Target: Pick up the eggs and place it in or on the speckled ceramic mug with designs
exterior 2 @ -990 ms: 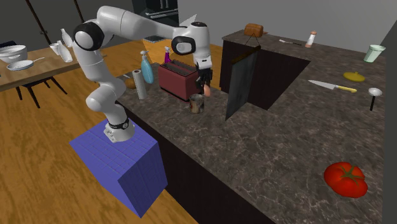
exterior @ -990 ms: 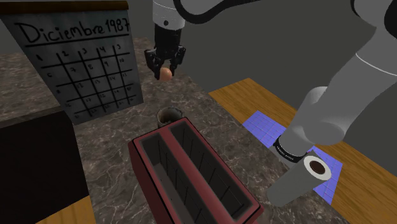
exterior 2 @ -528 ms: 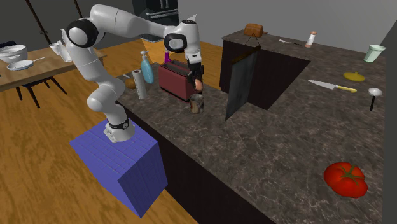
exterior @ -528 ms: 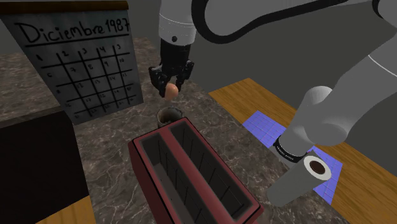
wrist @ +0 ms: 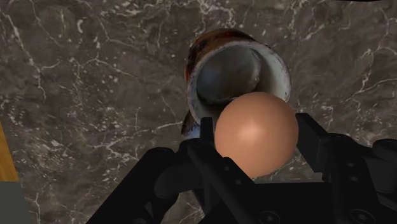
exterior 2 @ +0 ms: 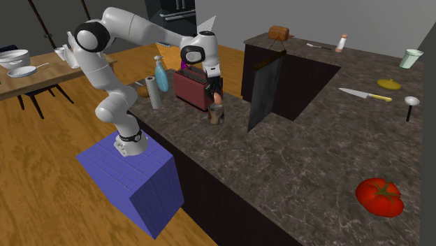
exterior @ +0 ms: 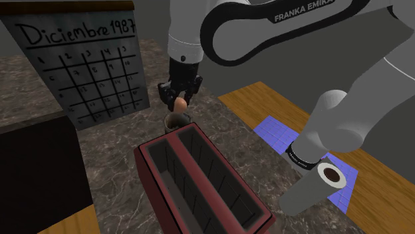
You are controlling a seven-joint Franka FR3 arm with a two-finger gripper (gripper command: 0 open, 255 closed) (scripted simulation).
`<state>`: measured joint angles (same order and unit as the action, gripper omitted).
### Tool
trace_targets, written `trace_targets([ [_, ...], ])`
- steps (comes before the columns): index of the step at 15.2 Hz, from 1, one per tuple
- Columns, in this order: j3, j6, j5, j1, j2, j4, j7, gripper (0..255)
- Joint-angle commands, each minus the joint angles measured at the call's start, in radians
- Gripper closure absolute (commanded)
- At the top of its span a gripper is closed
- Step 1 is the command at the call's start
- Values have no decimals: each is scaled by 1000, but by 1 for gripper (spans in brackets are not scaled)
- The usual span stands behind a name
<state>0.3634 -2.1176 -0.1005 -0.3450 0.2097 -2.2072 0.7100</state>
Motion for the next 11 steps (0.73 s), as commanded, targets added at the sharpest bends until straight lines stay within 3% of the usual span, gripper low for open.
trace_targets([
  [1,3,-30,1,-1,-7,-23,2,255],
  [6,9,-99,7,-1,-32,-68,7,255],
  [11,9,-99,7,-1,-32,-68,7,255],
])
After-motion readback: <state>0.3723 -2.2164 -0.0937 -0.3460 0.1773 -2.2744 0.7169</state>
